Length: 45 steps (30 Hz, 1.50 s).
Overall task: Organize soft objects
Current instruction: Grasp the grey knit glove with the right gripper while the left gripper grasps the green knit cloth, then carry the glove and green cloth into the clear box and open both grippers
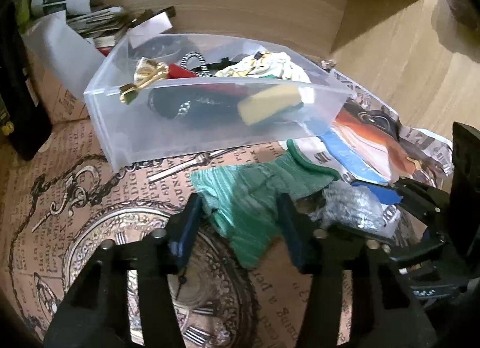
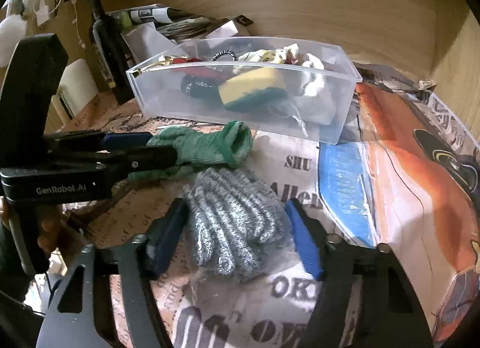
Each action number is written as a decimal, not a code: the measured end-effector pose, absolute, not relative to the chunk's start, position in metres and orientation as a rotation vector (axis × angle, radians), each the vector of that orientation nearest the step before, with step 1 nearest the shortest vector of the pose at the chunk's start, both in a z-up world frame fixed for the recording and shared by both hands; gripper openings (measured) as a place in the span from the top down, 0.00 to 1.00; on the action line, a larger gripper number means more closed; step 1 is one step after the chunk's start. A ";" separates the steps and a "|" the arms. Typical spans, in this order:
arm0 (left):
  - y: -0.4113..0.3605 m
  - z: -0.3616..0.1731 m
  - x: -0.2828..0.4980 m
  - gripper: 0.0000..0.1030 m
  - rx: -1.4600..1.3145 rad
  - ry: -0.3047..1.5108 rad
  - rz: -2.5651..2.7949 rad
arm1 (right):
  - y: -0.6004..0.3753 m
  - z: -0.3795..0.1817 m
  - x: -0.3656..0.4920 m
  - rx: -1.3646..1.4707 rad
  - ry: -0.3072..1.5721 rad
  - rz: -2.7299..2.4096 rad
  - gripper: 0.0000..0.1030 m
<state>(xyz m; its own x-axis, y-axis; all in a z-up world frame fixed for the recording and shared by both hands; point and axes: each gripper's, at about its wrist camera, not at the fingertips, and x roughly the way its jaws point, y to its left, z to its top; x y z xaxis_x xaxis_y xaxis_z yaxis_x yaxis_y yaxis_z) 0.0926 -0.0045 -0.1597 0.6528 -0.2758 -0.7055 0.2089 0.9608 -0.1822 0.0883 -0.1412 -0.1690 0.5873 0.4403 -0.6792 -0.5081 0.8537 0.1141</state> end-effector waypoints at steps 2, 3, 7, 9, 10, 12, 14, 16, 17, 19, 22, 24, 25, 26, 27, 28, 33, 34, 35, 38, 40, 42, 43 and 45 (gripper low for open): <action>-0.005 -0.159 0.092 0.59 -0.078 0.805 -0.273 | -0.143 -0.168 0.088 -0.092 0.762 0.546 0.52; -0.006 -0.159 0.091 0.63 -0.074 0.801 -0.272 | -0.144 -0.168 0.089 -0.085 0.762 0.546 0.54; -0.004 -0.154 0.090 0.75 -0.079 0.783 -0.269 | -0.149 -0.167 0.089 -0.064 0.761 0.545 0.64; -0.002 -0.151 0.089 0.82 -0.087 0.775 -0.271 | -0.151 -0.165 0.088 -0.063 0.756 0.541 0.68; -0.001 -0.148 0.089 0.83 -0.091 0.770 -0.270 | -0.151 -0.164 0.088 -0.065 0.752 0.537 0.69; 0.000 -0.143 0.086 0.86 -0.096 0.756 -0.272 | -0.153 -0.162 0.088 -0.065 0.743 0.530 0.71; 0.000 -0.137 0.083 0.87 -0.098 0.737 -0.272 | -0.154 -0.159 0.087 -0.065 0.731 0.521 0.72; 0.002 -0.130 0.079 0.87 -0.099 0.716 -0.275 | -0.157 -0.155 0.087 -0.059 0.719 0.516 0.72; 0.002 -0.126 0.078 0.87 -0.100 0.707 -0.275 | -0.159 -0.153 0.087 -0.056 0.710 0.512 0.72; 0.002 -0.118 0.075 0.90 -0.103 0.684 -0.278 | -0.163 -0.147 0.086 -0.050 0.691 0.503 0.72; 0.004 -0.105 0.071 0.90 -0.109 0.645 -0.280 | -0.168 -0.137 0.084 -0.039 0.659 0.491 0.72; 0.005 -0.096 0.070 0.90 -0.112 0.620 -0.281 | -0.170 -0.130 0.084 -0.035 0.637 0.486 0.72; 0.006 -0.091 0.069 0.90 -0.113 0.605 -0.280 | -0.170 -0.127 0.084 -0.033 0.625 0.483 0.72; 0.007 -0.088 0.069 0.90 -0.114 0.597 -0.279 | -0.171 -0.123 0.085 -0.032 0.613 0.480 0.72; 0.008 -0.084 0.069 0.90 -0.115 0.586 -0.279 | -0.171 -0.120 0.085 -0.031 0.604 0.478 0.72; 0.009 -0.081 0.068 0.90 -0.115 0.578 -0.280 | -0.171 -0.117 0.085 -0.029 0.592 0.476 0.72; 0.014 -0.063 0.069 0.90 -0.106 0.522 -0.260 | -0.173 -0.103 0.086 -0.023 0.543 0.470 0.72; 0.014 -0.061 0.071 0.90 -0.107 0.517 -0.256 | -0.172 -0.099 0.087 -0.021 0.530 0.470 0.72; 0.015 -0.059 0.073 0.90 -0.110 0.510 -0.252 | -0.172 -0.096 0.089 -0.019 0.518 0.470 0.72; 0.019 -0.051 0.081 0.90 -0.104 0.485 -0.233 | -0.169 -0.085 0.094 -0.019 0.478 0.471 0.72; 0.021 -0.048 0.088 0.90 -0.103 0.477 -0.219 | -0.166 -0.078 0.099 -0.025 0.453 0.472 0.72; 0.025 -0.046 0.097 0.90 -0.105 0.475 -0.205 | -0.163 -0.073 0.103 -0.029 0.434 0.473 0.72; 0.027 -0.045 0.102 0.90 -0.106 0.476 -0.194 | -0.161 -0.070 0.106 -0.030 0.424 0.475 0.72; 0.030 -0.046 0.112 0.90 -0.108 0.482 -0.181 | -0.157 -0.067 0.113 -0.038 0.412 0.468 0.72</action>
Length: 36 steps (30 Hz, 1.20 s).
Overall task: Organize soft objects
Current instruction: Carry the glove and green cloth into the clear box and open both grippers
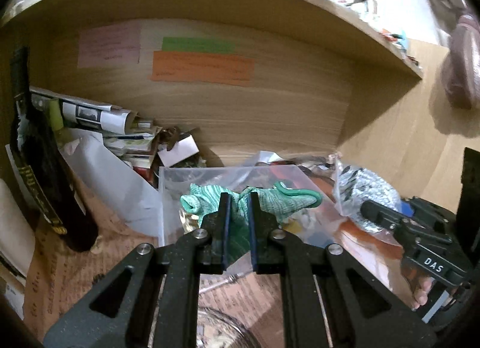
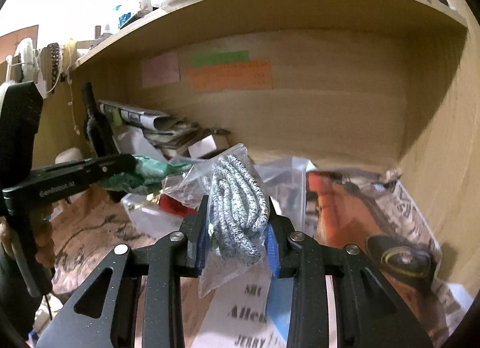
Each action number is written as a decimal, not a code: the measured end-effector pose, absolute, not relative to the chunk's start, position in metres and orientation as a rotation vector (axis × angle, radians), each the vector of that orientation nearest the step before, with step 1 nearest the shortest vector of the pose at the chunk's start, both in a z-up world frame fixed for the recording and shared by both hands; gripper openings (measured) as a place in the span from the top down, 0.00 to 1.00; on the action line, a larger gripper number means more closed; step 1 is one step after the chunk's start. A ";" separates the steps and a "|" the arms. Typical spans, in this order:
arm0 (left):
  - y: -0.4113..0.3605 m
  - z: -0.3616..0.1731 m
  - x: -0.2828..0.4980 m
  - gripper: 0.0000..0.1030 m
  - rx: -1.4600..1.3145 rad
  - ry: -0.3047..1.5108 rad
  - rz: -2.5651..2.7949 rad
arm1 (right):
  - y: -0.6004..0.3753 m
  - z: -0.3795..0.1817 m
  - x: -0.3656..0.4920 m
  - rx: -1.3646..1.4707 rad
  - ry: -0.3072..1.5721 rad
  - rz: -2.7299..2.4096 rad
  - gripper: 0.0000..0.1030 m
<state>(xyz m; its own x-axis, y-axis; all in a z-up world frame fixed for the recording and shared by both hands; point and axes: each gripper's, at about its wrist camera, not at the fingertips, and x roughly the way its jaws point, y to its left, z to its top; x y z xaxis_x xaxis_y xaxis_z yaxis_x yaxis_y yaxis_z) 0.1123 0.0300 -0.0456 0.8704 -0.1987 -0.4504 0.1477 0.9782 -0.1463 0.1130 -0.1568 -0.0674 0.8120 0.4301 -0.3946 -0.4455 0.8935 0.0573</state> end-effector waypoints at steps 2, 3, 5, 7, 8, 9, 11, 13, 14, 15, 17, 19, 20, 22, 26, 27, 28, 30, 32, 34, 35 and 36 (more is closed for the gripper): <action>0.033 -0.047 0.124 0.90 -0.110 0.491 -0.166 | -0.152 -0.067 0.122 -0.050 0.413 0.462 0.72; 0.035 -0.049 0.129 0.90 -0.111 0.496 -0.157 | -0.151 -0.067 0.125 -0.053 0.415 0.460 0.72; 0.037 -0.054 0.140 0.90 -0.114 0.512 -0.143 | -0.147 -0.070 0.137 -0.061 0.426 0.454 0.72; 0.041 -0.060 0.151 0.90 -0.123 0.533 -0.133 | -0.144 -0.073 0.148 -0.066 0.440 0.444 0.72; 0.041 -0.063 0.155 0.90 -0.126 0.542 -0.129 | -0.143 -0.076 0.154 -0.065 0.453 0.441 0.72; 0.042 -0.067 0.159 0.90 -0.128 0.552 -0.126 | -0.142 -0.078 0.159 -0.063 0.464 0.439 0.72; 0.043 -0.075 0.167 0.90 -0.124 0.573 -0.126 | -0.141 -0.085 0.171 -0.059 0.493 0.429 0.72; 0.042 -0.083 0.174 0.90 -0.118 0.593 -0.126 | -0.139 -0.093 0.181 -0.054 0.526 0.423 0.72; 0.041 -0.086 0.177 0.90 -0.117 0.601 -0.127 | -0.138 -0.096 0.185 -0.055 0.540 0.421 0.72; 0.041 -0.090 0.180 0.90 -0.118 0.612 -0.129 | -0.137 -0.100 0.187 -0.060 0.550 0.418 0.72; 0.039 -0.095 0.183 0.90 -0.114 0.626 -0.131 | -0.134 -0.106 0.190 -0.074 0.569 0.413 0.72; 0.037 -0.099 0.187 0.90 -0.106 0.638 -0.130 | -0.132 -0.110 0.192 -0.085 0.583 0.412 0.72; 0.036 -0.101 0.188 0.90 -0.103 0.643 -0.131 | -0.130 -0.112 0.192 -0.090 0.590 0.411 0.72; 0.034 -0.103 0.188 0.90 -0.095 0.650 -0.126 | -0.130 -0.115 0.196 -0.097 0.604 0.413 0.70; 0.034 -0.105 0.187 0.83 -0.083 0.669 -0.128 | -0.128 -0.116 0.195 -0.107 0.608 0.405 0.66; 0.034 -0.105 0.186 0.79 -0.085 0.672 -0.127 | -0.128 -0.115 0.195 -0.108 0.610 0.406 0.65; 0.036 -0.104 0.184 0.77 -0.091 0.672 -0.127 | -0.128 -0.115 0.195 -0.108 0.610 0.407 0.61; 0.038 -0.101 0.180 0.68 -0.104 0.668 -0.128 | -0.127 -0.113 0.193 -0.107 0.607 0.406 0.54; 0.040 -0.098 0.174 0.66 -0.114 0.661 -0.132 | -0.128 -0.109 0.187 -0.105 0.589 0.407 0.48; 0.041 -0.092 0.168 0.65 -0.121 0.648 -0.139 | -0.129 -0.103 0.181 -0.099 0.569 0.411 0.47; 0.042 -0.089 0.165 0.65 -0.123 0.640 -0.140 | -0.130 -0.099 0.177 -0.094 0.556 0.416 0.46; 0.042 -0.085 0.161 0.65 -0.123 0.629 -0.142 | -0.132 -0.095 0.174 -0.090 0.545 0.423 0.45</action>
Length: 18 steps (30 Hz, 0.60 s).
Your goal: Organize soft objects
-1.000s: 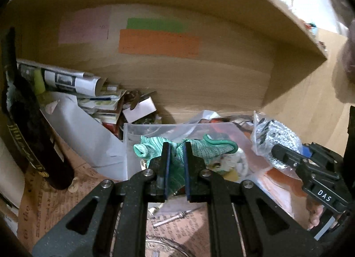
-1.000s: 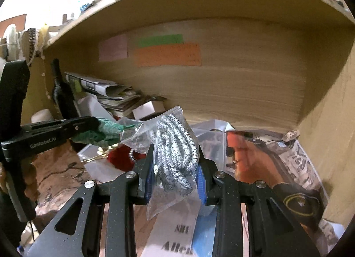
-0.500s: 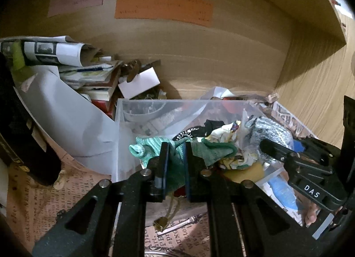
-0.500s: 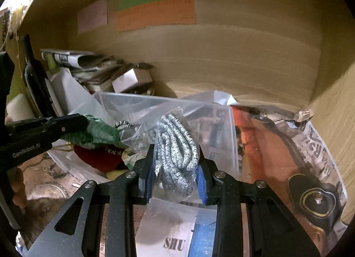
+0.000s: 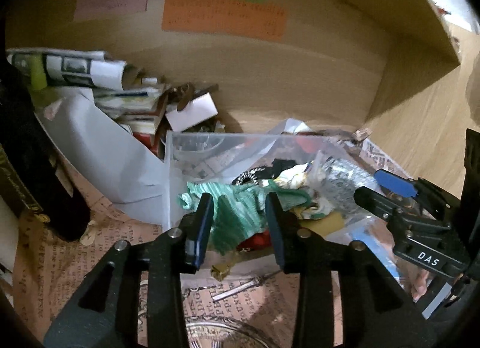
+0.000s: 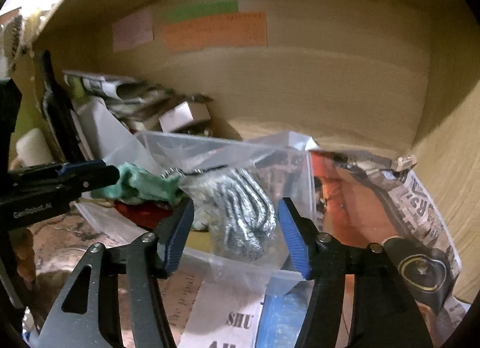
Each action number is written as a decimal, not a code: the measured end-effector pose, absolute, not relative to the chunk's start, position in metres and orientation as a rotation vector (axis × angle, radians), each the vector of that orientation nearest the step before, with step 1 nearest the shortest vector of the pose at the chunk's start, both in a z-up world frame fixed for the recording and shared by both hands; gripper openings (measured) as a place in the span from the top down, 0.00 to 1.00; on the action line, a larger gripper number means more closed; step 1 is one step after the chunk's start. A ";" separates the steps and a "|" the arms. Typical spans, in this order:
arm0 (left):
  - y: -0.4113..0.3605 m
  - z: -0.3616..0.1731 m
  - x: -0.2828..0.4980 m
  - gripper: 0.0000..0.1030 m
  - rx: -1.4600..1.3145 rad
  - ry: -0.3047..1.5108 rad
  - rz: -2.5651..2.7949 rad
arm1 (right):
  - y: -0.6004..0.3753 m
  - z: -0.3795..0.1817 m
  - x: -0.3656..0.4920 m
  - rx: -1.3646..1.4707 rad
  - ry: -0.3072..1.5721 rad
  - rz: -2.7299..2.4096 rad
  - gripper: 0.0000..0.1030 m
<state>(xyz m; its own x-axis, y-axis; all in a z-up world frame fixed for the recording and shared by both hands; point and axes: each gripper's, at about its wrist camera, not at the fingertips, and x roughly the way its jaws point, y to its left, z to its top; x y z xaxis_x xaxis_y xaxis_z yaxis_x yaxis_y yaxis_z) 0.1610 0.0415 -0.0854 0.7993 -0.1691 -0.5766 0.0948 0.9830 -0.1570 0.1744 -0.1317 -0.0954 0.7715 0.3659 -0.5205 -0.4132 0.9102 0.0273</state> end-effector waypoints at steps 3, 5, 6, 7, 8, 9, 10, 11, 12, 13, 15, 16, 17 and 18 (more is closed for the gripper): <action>0.040 -0.071 0.146 0.65 -0.111 0.584 -0.145 | -0.135 -0.080 0.161 -0.082 0.497 0.435 0.42; 0.038 -0.060 0.134 0.65 -0.103 0.542 -0.144 | -0.138 -0.068 0.151 -0.073 0.461 0.449 0.42; 0.038 -0.054 0.127 0.64 -0.101 0.521 -0.143 | -0.139 -0.063 0.146 -0.069 0.444 0.457 0.42; 0.039 -0.049 0.122 0.64 -0.101 0.503 -0.145 | -0.140 -0.057 0.141 -0.065 0.424 0.466 0.42; 0.039 -0.045 0.117 0.62 -0.101 0.488 -0.149 | -0.142 -0.050 0.135 -0.061 0.401 0.472 0.40; 0.040 -0.038 0.110 0.60 -0.101 0.463 -0.148 | -0.143 -0.046 0.130 -0.058 0.385 0.477 0.39; 0.041 -0.035 0.106 0.59 -0.100 0.448 -0.148 | -0.144 -0.040 0.124 -0.052 0.363 0.487 0.36; 0.042 -0.030 0.100 0.55 -0.097 0.430 -0.148 | -0.145 -0.036 0.119 -0.047 0.347 0.493 0.33; 0.042 -0.025 0.092 0.50 -0.093 0.406 -0.149 | -0.146 -0.031 0.113 -0.044 0.327 0.496 0.32; 0.042 -0.022 0.088 0.47 -0.091 0.392 -0.149 | -0.147 -0.028 0.109 -0.042 0.312 0.497 0.30; 0.043 -0.013 0.075 0.36 -0.087 0.349 -0.145 | -0.148 -0.022 0.102 -0.040 0.287 0.502 0.26; 0.043 -0.011 0.072 0.34 -0.085 0.334 -0.147 | -0.148 -0.020 0.098 -0.037 0.275 0.505 0.23; 0.043 -0.008 0.067 0.31 -0.083 0.322 -0.148 | -0.149 -0.018 0.094 -0.033 0.264 0.510 0.20; 0.043 -0.006 0.064 0.28 -0.080 0.310 -0.147 | -0.149 -0.016 0.091 -0.031 0.257 0.514 0.20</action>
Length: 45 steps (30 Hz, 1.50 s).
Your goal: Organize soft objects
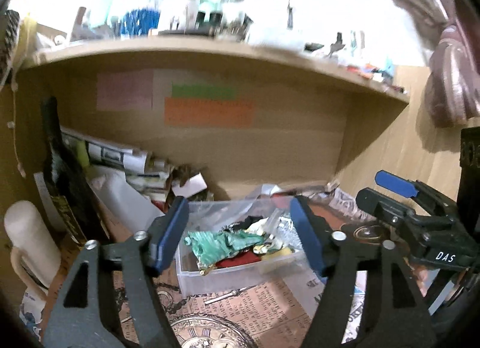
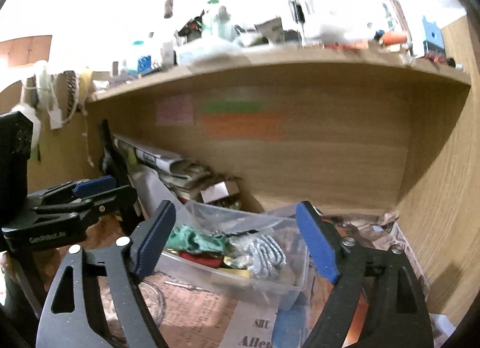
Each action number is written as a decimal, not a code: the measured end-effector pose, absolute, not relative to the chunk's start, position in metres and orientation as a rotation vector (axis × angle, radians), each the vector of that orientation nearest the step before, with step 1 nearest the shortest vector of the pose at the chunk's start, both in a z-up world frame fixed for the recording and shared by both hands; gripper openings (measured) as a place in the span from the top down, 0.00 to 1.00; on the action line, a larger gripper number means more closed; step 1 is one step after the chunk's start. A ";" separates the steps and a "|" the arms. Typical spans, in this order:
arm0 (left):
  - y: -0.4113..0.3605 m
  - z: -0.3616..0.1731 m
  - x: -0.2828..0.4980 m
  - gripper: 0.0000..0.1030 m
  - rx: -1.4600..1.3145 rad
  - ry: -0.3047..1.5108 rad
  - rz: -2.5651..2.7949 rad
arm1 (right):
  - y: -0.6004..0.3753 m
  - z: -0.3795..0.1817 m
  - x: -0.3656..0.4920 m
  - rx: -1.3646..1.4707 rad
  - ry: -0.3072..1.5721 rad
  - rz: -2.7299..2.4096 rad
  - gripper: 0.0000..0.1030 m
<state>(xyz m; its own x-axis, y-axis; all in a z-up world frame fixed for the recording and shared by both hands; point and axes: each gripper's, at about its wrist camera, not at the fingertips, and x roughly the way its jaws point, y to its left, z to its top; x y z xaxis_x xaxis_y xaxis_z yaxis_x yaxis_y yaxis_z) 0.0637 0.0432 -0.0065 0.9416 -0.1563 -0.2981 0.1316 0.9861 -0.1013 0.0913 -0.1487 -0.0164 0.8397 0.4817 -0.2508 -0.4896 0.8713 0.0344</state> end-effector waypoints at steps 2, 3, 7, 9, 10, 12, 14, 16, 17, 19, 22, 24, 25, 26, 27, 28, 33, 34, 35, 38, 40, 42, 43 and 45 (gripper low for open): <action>0.044 -0.003 0.055 0.24 -0.076 0.289 -0.146 | -0.148 -0.014 0.085 -0.030 0.243 0.520 0.19; 0.045 -0.001 0.052 0.22 -0.076 0.281 -0.145 | -0.148 -0.013 0.083 -0.030 0.240 0.524 0.19; 0.046 0.003 0.040 0.13 -0.074 0.252 -0.140 | -0.150 -0.010 0.071 -0.018 0.209 0.525 0.12; 0.046 0.004 0.035 0.09 -0.070 0.240 -0.135 | -0.152 -0.008 0.066 -0.009 0.194 0.524 0.05; 0.045 0.005 0.033 0.07 -0.069 0.237 -0.133 | -0.153 -0.007 0.063 -0.004 0.185 0.520 0.01; 0.045 0.006 0.030 0.03 -0.071 0.230 -0.129 | -0.155 -0.005 0.059 0.003 0.171 0.516 0.00; 0.045 0.006 0.027 0.02 -0.069 0.224 -0.127 | -0.157 -0.004 0.057 0.006 0.169 0.519 0.00; 0.045 0.006 0.025 0.01 -0.066 0.223 -0.126 | -0.155 -0.004 0.055 0.006 0.168 0.517 0.00; 0.045 0.006 0.025 0.01 -0.065 0.223 -0.124 | -0.155 -0.003 0.055 0.006 0.170 0.517 0.00; 0.044 0.005 0.024 0.01 -0.063 0.226 -0.121 | -0.154 -0.004 0.053 0.007 0.172 0.519 0.00; 0.045 0.004 0.023 0.00 -0.063 0.225 -0.117 | -0.153 -0.004 0.054 0.008 0.177 0.521 0.00; 0.045 0.004 0.023 0.00 -0.064 0.225 -0.116 | -0.153 -0.005 0.053 0.010 0.180 0.521 0.00; 0.046 0.003 0.023 0.00 -0.065 0.226 -0.115 | -0.153 -0.005 0.054 0.011 0.183 0.523 0.00; 0.046 0.003 0.023 0.00 -0.066 0.228 -0.114 | -0.152 -0.005 0.054 0.012 0.184 0.523 0.00; 0.046 0.003 0.023 0.00 -0.068 0.228 -0.115 | -0.152 -0.005 0.054 0.011 0.186 0.523 0.00; 0.046 0.002 0.023 0.00 -0.069 0.229 -0.117 | -0.152 -0.006 0.055 0.011 0.187 0.523 0.00; 0.046 0.002 0.024 0.00 -0.068 0.230 -0.119 | -0.153 -0.006 0.056 0.023 0.194 0.528 0.00; 0.046 0.002 0.024 0.00 -0.067 0.231 -0.119 | -0.153 -0.006 0.057 0.024 0.195 0.528 0.00; 0.046 0.002 0.024 0.00 -0.067 0.230 -0.119 | -0.153 -0.006 0.056 0.024 0.194 0.528 0.00; 0.045 0.002 0.024 0.00 -0.068 0.232 -0.118 | -0.153 -0.006 0.057 0.023 0.195 0.527 0.00; 0.045 0.002 0.024 0.00 -0.069 0.230 -0.118 | -0.153 -0.006 0.057 0.024 0.195 0.528 0.00; 0.045 0.002 0.024 0.00 -0.067 0.230 -0.120 | -0.154 -0.006 0.057 0.024 0.195 0.528 0.00; 0.045 0.002 0.024 0.00 -0.067 0.231 -0.117 | -0.154 -0.006 0.057 0.025 0.195 0.529 0.00; 0.044 0.002 0.024 0.00 -0.066 0.232 -0.116 | -0.154 -0.006 0.057 0.026 0.196 0.528 0.00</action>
<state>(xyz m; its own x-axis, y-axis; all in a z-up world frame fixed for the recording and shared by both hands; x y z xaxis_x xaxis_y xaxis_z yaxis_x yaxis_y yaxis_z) 0.0238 0.0444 0.0021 0.9666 -0.1225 -0.2250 0.1072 0.9911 -0.0790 0.0571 -0.1544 -0.0065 0.8455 0.5031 -0.1790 -0.4981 0.8639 0.0750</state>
